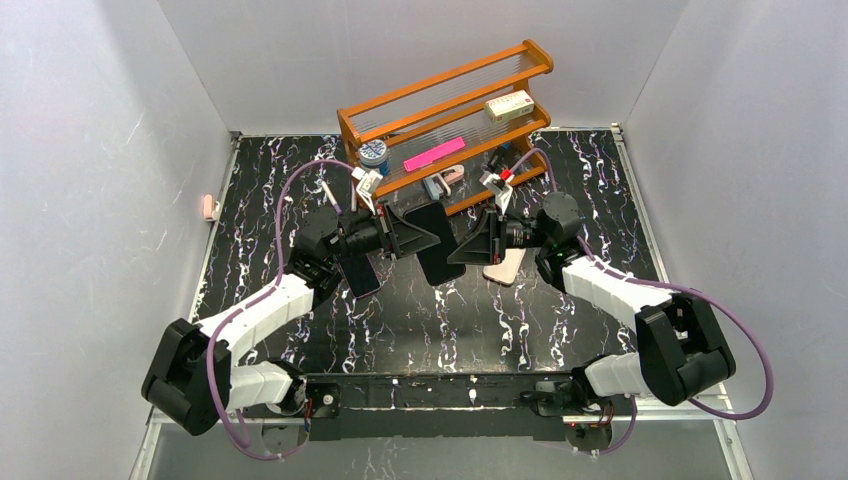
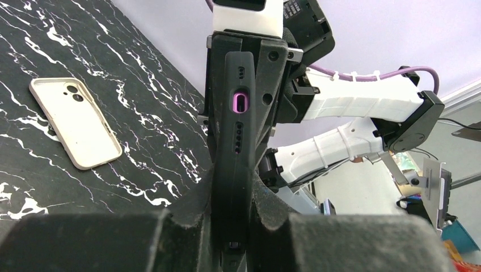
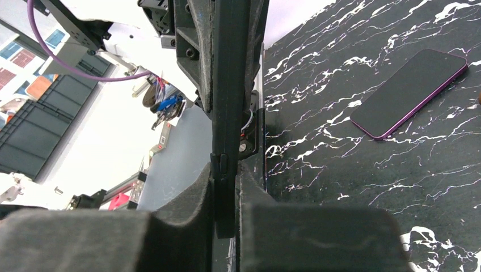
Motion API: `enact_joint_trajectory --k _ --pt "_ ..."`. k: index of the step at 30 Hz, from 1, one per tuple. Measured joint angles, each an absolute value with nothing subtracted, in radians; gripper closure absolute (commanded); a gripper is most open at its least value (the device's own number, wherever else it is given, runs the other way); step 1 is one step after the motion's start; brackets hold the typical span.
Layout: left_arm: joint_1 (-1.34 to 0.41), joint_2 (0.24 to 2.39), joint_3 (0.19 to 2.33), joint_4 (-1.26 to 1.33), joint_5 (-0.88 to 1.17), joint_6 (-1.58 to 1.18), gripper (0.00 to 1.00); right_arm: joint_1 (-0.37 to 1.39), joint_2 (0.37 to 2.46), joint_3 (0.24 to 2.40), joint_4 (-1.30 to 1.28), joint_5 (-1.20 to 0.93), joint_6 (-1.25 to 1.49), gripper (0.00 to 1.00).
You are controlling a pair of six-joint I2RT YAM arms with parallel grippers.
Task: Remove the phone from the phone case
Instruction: Adjust the phone, then remove the phone case from the phone.
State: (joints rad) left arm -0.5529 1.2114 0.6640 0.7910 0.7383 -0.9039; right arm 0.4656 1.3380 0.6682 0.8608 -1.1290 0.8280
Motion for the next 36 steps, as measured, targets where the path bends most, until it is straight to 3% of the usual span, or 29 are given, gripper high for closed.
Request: enact_joint_trajectory --k 7,12,20,36 --pt "-0.557 1.178 0.632 0.773 0.602 -0.965 1.00 0.467 1.320 0.670 0.812 -1.024 0.785 0.37" --pt "-0.560 1.144 0.605 0.753 0.437 -1.035 1.00 0.467 1.236 0.561 0.849 -0.881 0.815 0.25" --pt "-0.560 1.134 0.591 0.753 0.258 -1.140 1.00 0.524 1.211 0.420 1.000 -0.719 0.904 0.23" --pt "-0.562 1.081 0.547 0.779 0.132 -1.262 1.00 0.646 1.361 0.463 1.241 -0.615 0.967 0.35"
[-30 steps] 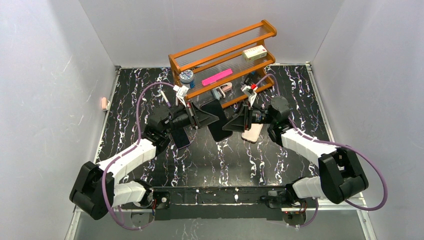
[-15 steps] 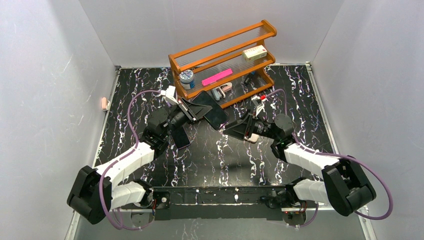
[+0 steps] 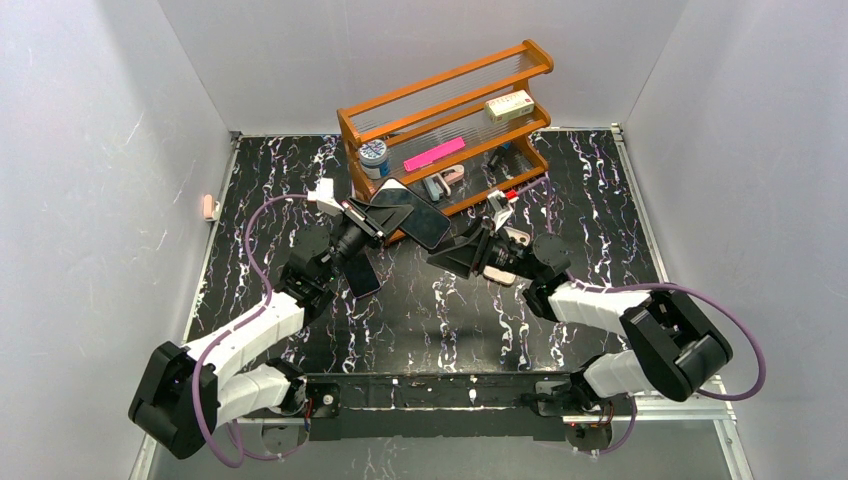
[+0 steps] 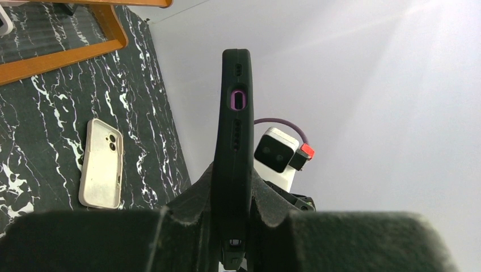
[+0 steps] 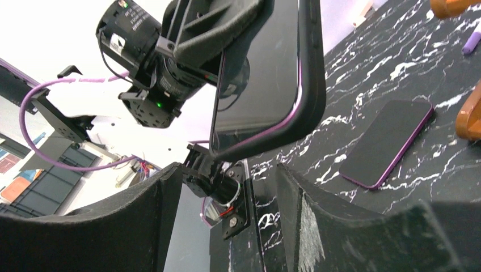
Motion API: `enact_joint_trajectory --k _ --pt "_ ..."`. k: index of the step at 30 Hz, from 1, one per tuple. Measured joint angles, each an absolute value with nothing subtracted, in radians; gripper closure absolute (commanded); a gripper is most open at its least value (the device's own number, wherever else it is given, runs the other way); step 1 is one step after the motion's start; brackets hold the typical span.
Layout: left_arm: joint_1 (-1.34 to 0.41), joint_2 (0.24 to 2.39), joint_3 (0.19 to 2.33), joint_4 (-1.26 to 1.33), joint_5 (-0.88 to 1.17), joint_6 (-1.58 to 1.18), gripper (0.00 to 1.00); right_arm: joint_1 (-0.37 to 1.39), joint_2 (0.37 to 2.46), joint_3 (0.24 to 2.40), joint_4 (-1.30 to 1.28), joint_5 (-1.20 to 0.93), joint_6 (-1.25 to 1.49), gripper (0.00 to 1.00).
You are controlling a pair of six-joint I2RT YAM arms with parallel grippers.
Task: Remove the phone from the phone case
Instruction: Remove the phone case from the phone.
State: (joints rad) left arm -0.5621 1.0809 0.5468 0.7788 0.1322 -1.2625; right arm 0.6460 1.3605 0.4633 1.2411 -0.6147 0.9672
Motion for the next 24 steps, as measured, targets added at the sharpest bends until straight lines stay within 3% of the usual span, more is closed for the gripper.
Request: enact_joint_trajectory --k 3,8,15,19,24 --pt "-0.569 1.077 0.537 0.788 0.124 -1.281 1.00 0.648 1.383 0.481 1.276 -0.598 0.974 0.38" --pt "-0.579 1.073 0.519 0.795 0.114 -1.314 1.00 0.648 1.417 0.499 1.306 -0.583 0.988 0.63" --pt "-0.577 1.056 0.490 0.838 0.087 -1.362 1.00 0.649 1.448 0.521 1.334 -0.616 1.031 0.90" --pt "-0.576 1.055 0.484 0.852 0.087 -1.390 1.00 0.648 1.454 0.530 1.335 -0.658 1.024 0.98" --pt "-0.569 1.055 0.483 0.860 0.089 -1.420 1.00 0.640 1.448 0.575 1.269 -0.706 0.928 0.99"
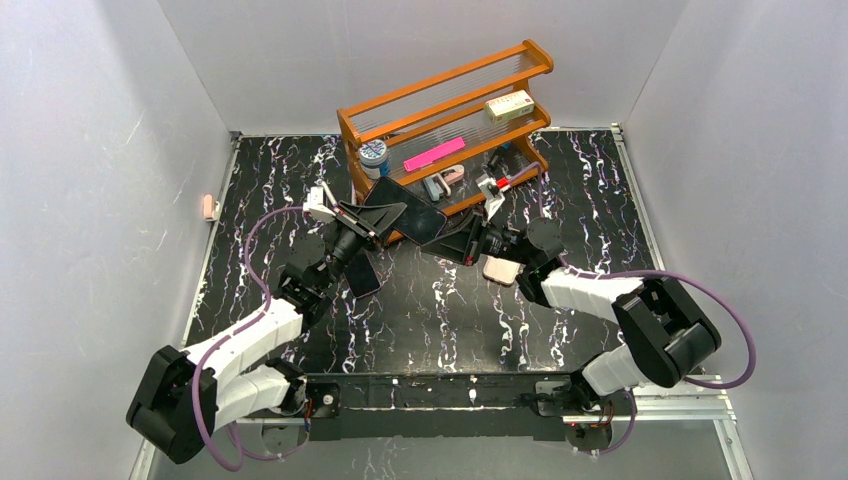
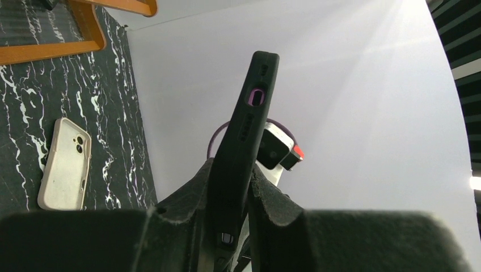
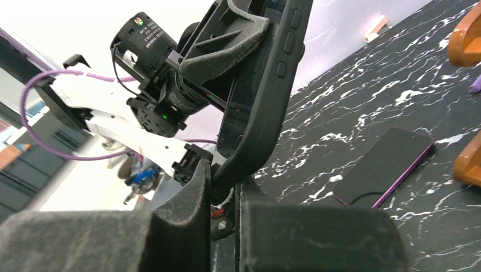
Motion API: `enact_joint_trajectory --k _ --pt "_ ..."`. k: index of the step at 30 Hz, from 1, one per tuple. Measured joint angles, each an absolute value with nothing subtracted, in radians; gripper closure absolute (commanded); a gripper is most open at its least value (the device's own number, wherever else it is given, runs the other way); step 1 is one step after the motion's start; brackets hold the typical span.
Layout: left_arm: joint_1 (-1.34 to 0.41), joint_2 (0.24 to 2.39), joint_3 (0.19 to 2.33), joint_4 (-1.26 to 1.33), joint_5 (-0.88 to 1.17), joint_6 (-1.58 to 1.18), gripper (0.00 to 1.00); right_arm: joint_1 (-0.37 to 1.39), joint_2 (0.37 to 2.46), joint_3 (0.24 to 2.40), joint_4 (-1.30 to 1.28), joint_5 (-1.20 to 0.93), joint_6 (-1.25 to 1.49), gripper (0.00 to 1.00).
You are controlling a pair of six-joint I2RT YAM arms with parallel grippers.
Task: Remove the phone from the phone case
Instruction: Remove the phone case from the phone.
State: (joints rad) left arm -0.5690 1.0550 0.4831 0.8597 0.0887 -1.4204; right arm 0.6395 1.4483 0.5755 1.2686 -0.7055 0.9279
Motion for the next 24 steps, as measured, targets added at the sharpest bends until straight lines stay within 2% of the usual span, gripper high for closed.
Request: enact_joint_trajectory --k 9,19,24 --pt "-0.558 1.055 0.483 0.852 0.080 -1.458 1.00 0.635 1.386 0.654 1.011 -0.742 0.686 0.99" --pt "-0.553 1.055 0.483 0.833 0.077 -1.465 1.00 0.629 1.365 0.707 0.846 -0.791 0.480 0.86" --pt "-0.553 1.055 0.483 0.818 0.084 -1.472 1.00 0.630 1.365 0.712 0.814 -0.860 0.373 0.85"
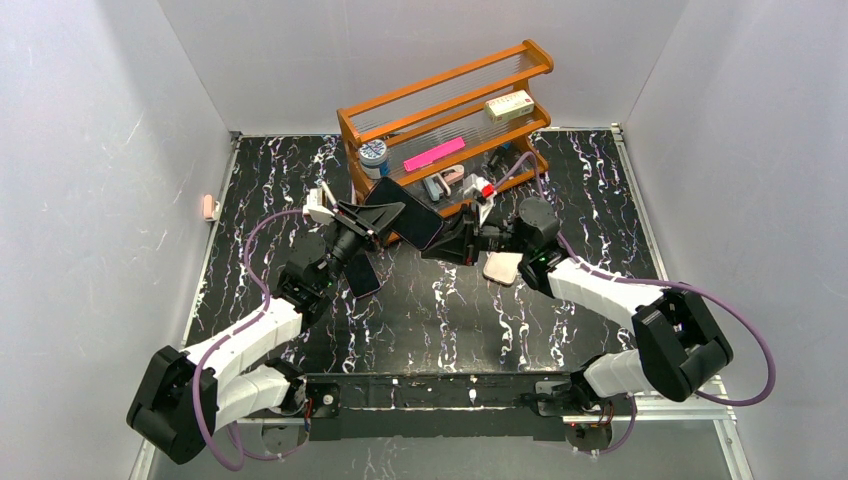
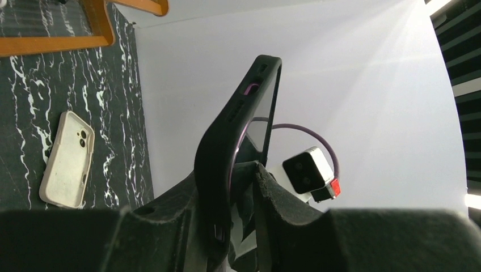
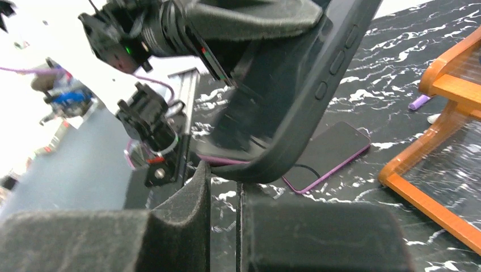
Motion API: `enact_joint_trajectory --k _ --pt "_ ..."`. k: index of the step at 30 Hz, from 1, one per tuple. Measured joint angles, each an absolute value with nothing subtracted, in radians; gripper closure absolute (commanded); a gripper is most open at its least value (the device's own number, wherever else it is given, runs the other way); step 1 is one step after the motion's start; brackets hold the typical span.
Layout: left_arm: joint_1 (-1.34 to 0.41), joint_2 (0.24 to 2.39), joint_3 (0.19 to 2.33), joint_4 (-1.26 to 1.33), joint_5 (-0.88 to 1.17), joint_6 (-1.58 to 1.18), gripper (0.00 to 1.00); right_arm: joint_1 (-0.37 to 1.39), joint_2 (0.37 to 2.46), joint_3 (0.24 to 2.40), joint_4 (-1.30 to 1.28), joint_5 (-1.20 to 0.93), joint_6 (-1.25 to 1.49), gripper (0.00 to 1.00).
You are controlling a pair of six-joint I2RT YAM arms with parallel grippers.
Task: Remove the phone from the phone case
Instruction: Remove the phone case from the phone.
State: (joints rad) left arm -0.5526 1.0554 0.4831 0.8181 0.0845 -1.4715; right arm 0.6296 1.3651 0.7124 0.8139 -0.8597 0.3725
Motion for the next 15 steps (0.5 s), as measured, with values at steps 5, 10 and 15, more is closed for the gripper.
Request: enact_joint_trajectory --k 5,10,15 --pt "-0.560 1.058 0.489 0.775 0.099 -1.486 1.00 0.640 1.378 0.715 0.803 -0.879 0.226 0.87" --pt "-0.569 1.060 0.498 0.750 0.101 -1.500 1.00 0.644 1.390 0.717 0.780 -0.843 0.171 0.84" --pt "-0.563 1.056 0.498 0.743 0.103 -1.471 1.00 0.639 1.382 0.704 0.777 -0.801 0.189 0.73"
